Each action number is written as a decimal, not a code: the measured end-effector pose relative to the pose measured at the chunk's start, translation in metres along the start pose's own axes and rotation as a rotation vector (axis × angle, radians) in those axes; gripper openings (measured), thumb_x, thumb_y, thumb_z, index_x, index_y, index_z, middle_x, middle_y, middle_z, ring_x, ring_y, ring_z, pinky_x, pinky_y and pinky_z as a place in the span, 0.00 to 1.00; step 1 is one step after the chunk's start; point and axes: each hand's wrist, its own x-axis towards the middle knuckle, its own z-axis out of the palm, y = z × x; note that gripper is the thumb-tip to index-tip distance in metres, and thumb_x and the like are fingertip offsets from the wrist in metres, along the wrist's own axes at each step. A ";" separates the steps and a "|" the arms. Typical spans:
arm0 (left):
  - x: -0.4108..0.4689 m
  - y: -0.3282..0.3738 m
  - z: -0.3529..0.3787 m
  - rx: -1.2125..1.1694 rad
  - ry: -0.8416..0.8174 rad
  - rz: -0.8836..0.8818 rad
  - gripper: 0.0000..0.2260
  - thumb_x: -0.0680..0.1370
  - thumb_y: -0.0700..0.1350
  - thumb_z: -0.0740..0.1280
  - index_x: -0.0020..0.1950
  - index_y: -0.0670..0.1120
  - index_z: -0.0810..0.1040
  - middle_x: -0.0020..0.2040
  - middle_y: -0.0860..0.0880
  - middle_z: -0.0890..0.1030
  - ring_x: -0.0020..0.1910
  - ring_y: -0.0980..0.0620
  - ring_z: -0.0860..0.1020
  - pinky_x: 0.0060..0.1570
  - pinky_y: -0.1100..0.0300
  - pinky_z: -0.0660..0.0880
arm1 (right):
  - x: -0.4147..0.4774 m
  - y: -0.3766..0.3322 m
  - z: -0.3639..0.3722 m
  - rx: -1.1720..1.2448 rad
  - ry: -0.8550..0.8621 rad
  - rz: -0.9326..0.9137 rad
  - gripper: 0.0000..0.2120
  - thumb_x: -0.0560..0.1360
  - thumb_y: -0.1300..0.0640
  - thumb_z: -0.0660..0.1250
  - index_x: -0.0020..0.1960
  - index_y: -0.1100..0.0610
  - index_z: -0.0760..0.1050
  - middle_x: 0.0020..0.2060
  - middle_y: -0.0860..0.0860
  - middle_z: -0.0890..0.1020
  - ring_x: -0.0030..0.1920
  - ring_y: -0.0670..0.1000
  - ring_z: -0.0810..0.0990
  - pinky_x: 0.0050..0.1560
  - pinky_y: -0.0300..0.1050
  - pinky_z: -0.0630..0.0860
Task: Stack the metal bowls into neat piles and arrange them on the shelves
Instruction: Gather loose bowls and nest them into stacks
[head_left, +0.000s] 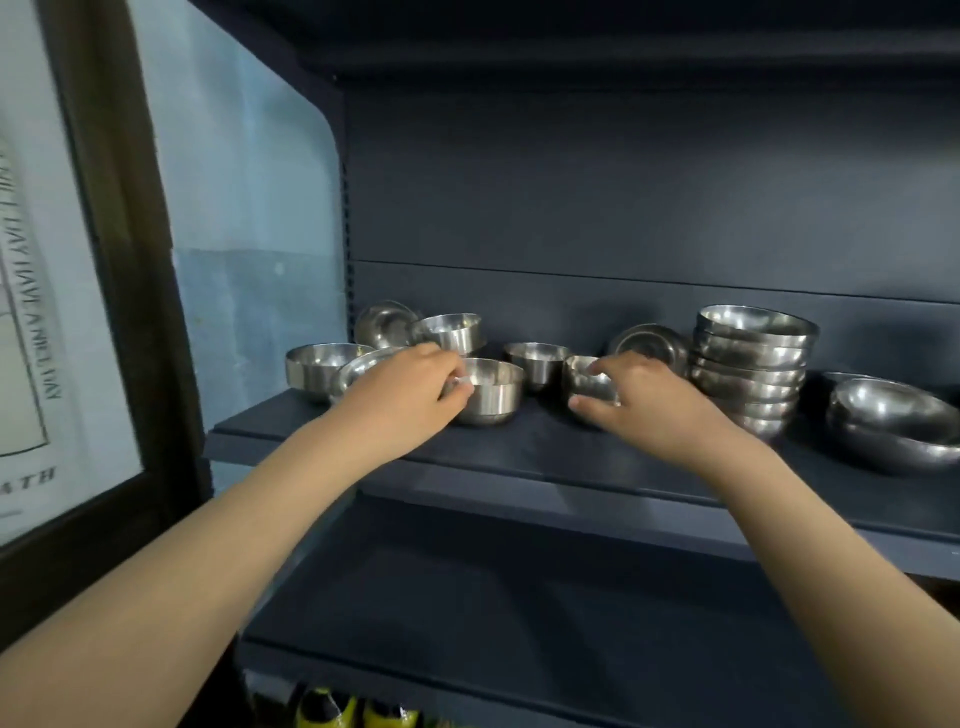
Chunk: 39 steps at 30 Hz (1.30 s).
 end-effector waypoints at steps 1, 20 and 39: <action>-0.003 -0.009 -0.004 0.009 0.009 -0.015 0.13 0.80 0.51 0.58 0.58 0.48 0.76 0.56 0.53 0.76 0.53 0.53 0.75 0.53 0.54 0.73 | 0.005 -0.008 0.004 -0.005 -0.006 -0.022 0.23 0.76 0.42 0.62 0.62 0.57 0.73 0.59 0.55 0.76 0.60 0.57 0.73 0.59 0.54 0.72; 0.011 -0.156 0.010 0.133 -0.109 -0.199 0.25 0.76 0.61 0.53 0.68 0.50 0.68 0.63 0.53 0.71 0.61 0.55 0.72 0.61 0.58 0.70 | 0.136 -0.089 0.081 0.190 -0.275 -0.404 0.47 0.66 0.32 0.64 0.77 0.53 0.53 0.74 0.46 0.62 0.73 0.46 0.61 0.63 0.36 0.60; 0.022 -0.187 0.049 -0.498 -0.150 -0.209 0.46 0.58 0.71 0.69 0.72 0.57 0.60 0.68 0.59 0.63 0.65 0.62 0.65 0.65 0.64 0.63 | 0.135 -0.106 0.108 0.022 -0.254 -0.326 0.54 0.62 0.30 0.66 0.77 0.58 0.51 0.76 0.51 0.58 0.77 0.47 0.47 0.75 0.49 0.40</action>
